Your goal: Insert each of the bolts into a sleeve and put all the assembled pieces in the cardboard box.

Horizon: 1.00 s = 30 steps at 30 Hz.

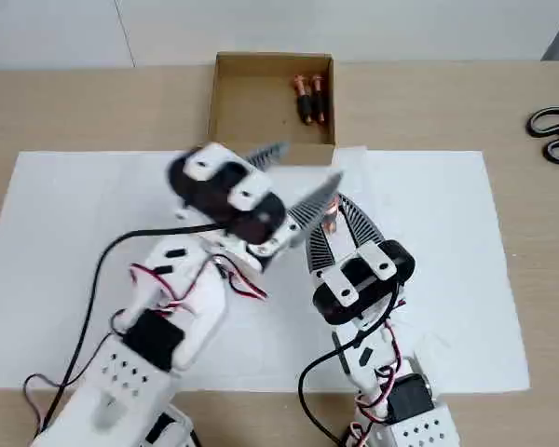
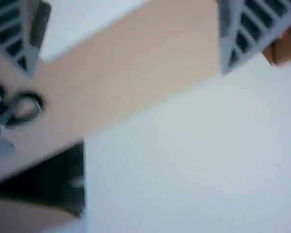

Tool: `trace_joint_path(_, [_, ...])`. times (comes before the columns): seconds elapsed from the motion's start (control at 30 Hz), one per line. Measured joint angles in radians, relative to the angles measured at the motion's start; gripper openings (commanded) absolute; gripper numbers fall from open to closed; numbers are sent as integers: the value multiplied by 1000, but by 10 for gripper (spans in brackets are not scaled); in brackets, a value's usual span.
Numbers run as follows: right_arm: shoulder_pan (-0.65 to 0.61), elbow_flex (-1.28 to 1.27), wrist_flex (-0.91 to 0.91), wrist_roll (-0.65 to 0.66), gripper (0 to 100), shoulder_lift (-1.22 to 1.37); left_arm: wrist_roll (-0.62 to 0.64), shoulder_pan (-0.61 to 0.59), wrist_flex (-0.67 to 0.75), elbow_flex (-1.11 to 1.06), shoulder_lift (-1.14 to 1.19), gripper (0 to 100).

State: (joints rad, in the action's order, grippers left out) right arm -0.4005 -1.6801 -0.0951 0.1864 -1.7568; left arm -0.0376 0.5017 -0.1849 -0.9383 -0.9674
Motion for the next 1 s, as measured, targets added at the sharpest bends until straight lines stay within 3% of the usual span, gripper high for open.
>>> trace_joint_path(0.13, [0,0,0,0,4,0,-2,-77,-18,21,-107,1])
trace_joint_path(0.4, [89,15,-124,0,4,8,0,-226,-140,-152,-405,6])
trace_joint_path(0.73, [132,249,-407,0,4,46,-2,-295,-172,-450,-824,6])
trace_joint_path(1.0, [132,471,-465,-35,4,374,0,-296,-258,-463,-833,6])
